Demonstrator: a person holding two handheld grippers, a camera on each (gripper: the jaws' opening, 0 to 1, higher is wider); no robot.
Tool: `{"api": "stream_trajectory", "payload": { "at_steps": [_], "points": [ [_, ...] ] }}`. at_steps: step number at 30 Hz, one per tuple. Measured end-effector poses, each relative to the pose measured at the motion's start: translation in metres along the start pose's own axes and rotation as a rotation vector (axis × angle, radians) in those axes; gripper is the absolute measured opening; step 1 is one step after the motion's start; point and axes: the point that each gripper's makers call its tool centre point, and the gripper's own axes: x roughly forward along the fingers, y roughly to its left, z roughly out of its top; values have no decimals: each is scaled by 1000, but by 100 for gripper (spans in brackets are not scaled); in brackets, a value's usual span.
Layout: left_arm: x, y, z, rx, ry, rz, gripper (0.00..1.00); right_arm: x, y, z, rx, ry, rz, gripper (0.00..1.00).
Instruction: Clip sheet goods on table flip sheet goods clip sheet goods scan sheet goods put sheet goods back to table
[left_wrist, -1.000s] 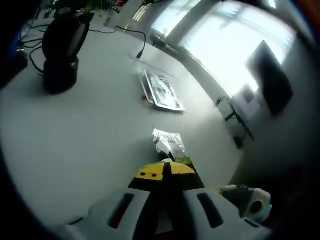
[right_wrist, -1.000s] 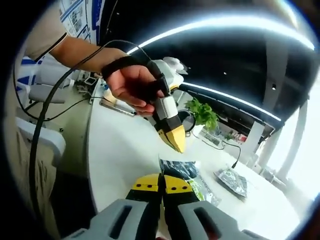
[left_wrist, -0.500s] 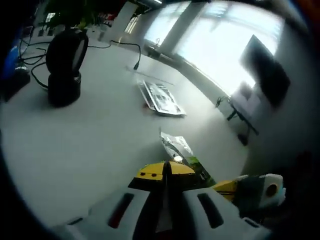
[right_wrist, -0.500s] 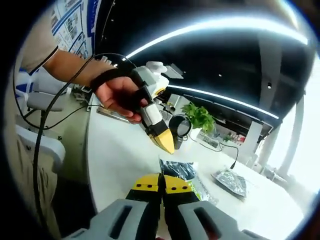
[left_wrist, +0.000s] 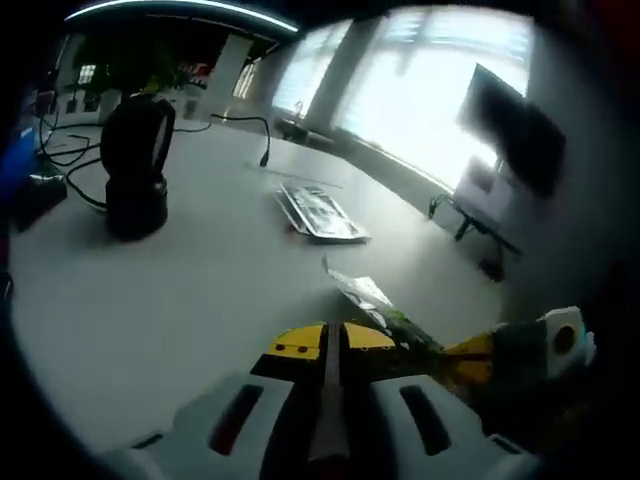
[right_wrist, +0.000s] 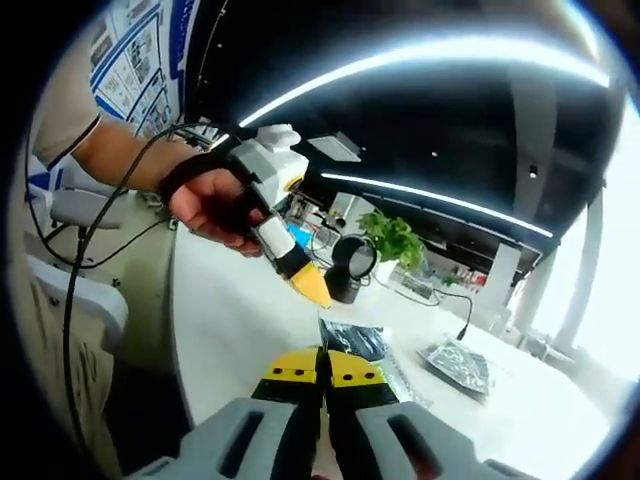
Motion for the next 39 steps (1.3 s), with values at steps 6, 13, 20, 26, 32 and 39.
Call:
{"api": "stream_trajectory", "payload": {
  "at_steps": [6,13,20,26,32,39],
  "points": [
    [-3,0,-5,-23,-47,-26,0,-4,-4,2,15,-18,-30,0],
    [-1,16,-12,71,-89,21,0,-5,-6,3,32,-40,-47,0],
    [-5,17,-5,217,-173,40,3,-13,-16,10,59,-95,-95,0],
    [-6,23,-7,213,-197,39,3,-20,-25,14,88,-150,-144,0],
    [-5,28,-8,262,-206,59,5,-28,-37,15,137,-199,-204,0],
    [-1,35,-15,353,-211,99,8,-35,-48,18,170,-245,-252,0]
  ]
}}
